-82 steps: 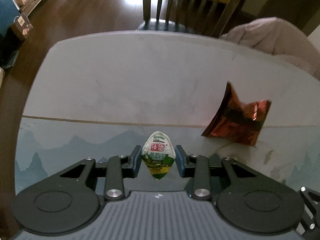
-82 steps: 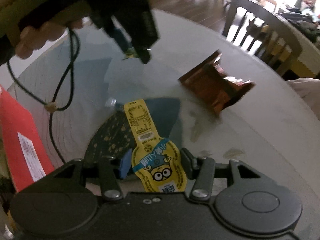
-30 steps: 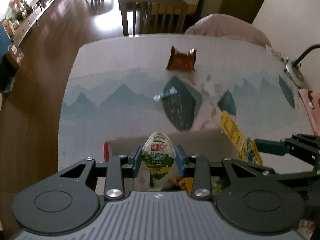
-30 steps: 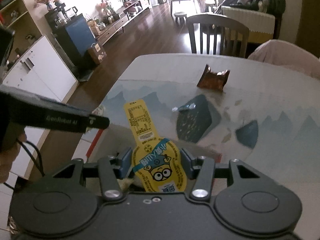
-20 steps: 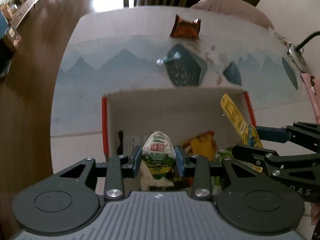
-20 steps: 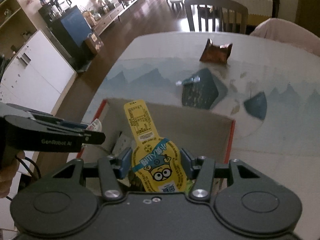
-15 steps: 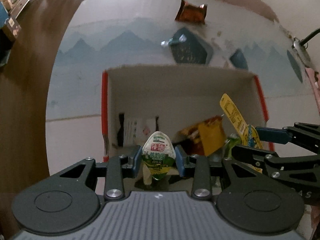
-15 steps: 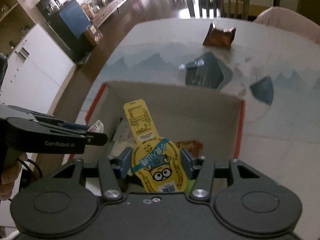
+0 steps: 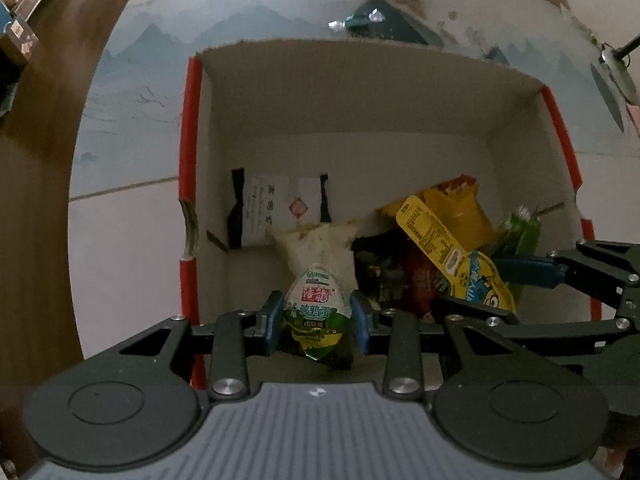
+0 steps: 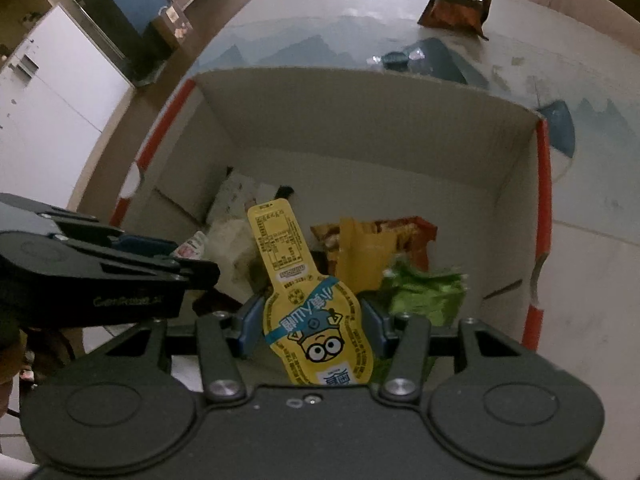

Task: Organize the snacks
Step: 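Carry both cups into the box and open both tools to release them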

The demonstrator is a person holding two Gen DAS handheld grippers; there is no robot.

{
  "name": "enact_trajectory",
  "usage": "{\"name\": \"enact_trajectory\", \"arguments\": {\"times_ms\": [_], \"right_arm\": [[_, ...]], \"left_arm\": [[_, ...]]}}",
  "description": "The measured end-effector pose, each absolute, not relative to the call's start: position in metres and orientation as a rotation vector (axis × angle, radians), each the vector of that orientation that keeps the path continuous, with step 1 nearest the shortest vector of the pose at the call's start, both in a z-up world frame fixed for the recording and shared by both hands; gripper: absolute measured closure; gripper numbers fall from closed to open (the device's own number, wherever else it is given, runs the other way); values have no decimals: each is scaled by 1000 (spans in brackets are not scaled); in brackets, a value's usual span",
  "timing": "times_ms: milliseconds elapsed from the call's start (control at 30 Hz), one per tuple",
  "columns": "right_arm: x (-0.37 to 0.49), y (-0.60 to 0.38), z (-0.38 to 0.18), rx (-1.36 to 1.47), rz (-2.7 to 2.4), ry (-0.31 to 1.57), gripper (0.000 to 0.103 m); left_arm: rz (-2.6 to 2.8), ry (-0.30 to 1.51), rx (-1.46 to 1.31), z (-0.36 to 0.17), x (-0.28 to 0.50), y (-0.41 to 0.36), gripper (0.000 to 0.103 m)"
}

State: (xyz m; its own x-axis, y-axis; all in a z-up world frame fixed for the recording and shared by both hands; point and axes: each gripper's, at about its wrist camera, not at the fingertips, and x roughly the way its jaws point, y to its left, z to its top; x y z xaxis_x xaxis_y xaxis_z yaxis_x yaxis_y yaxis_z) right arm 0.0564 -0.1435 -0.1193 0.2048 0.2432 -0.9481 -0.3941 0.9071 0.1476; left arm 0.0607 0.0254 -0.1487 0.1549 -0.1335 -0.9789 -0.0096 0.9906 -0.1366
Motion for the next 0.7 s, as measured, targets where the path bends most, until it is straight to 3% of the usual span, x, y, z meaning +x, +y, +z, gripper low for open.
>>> {"name": "enact_trajectory", "arguments": {"times_ms": [700], "right_arm": [[50, -151, -115, -114, 443, 1275, 48]], "left_arm": [[-93, 1366, -64, -142, 47, 17, 65]]}}
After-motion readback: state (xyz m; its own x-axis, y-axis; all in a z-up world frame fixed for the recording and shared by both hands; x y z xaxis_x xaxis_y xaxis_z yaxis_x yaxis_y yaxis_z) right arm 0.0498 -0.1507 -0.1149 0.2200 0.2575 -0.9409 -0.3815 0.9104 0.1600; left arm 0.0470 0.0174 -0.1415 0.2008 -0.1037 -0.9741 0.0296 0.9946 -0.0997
